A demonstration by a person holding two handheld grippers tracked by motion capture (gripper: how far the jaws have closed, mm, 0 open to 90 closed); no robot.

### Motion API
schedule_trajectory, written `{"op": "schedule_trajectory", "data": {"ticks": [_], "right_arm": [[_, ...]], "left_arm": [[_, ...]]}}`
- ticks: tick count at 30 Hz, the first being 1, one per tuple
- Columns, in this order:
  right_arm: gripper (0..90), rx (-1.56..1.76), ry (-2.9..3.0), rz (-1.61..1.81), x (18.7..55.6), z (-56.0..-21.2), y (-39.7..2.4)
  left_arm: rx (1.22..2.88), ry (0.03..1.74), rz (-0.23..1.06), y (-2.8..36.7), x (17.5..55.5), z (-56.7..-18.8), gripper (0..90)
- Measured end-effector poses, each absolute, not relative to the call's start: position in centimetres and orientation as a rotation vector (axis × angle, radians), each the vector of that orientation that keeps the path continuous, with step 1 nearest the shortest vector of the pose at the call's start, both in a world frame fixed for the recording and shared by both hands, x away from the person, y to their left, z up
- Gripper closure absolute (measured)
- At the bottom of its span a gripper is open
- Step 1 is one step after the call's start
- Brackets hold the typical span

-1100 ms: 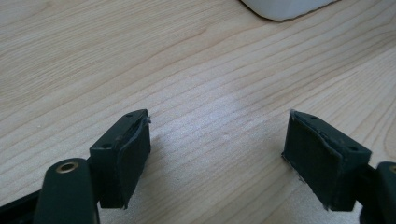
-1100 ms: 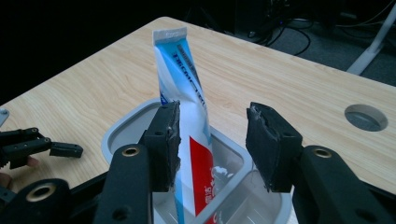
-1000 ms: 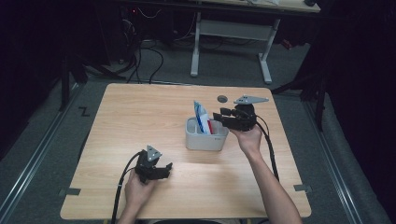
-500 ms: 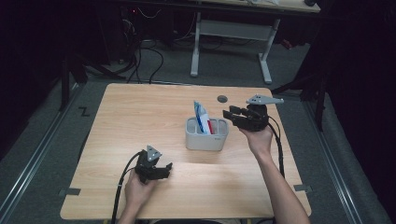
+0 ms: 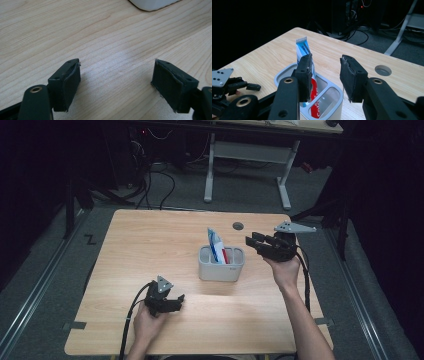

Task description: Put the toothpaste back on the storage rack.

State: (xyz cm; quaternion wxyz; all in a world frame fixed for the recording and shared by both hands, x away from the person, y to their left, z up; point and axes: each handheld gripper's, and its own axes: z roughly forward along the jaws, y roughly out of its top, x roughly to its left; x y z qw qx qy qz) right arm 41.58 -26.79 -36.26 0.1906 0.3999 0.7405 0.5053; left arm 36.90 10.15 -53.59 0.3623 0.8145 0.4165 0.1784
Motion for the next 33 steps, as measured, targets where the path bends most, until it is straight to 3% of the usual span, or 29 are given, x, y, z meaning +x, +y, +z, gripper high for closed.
{"op": "schedule_trajectory", "data": {"ticks": [33], "right_arm": [[59.3, 1.189, 2.023, 1.438, 38.7, -37.3, -31.1]], "left_arm": [[2.097, 1.073, 0.457, 10.1, 36.9, -53.6, 23.0]]}}
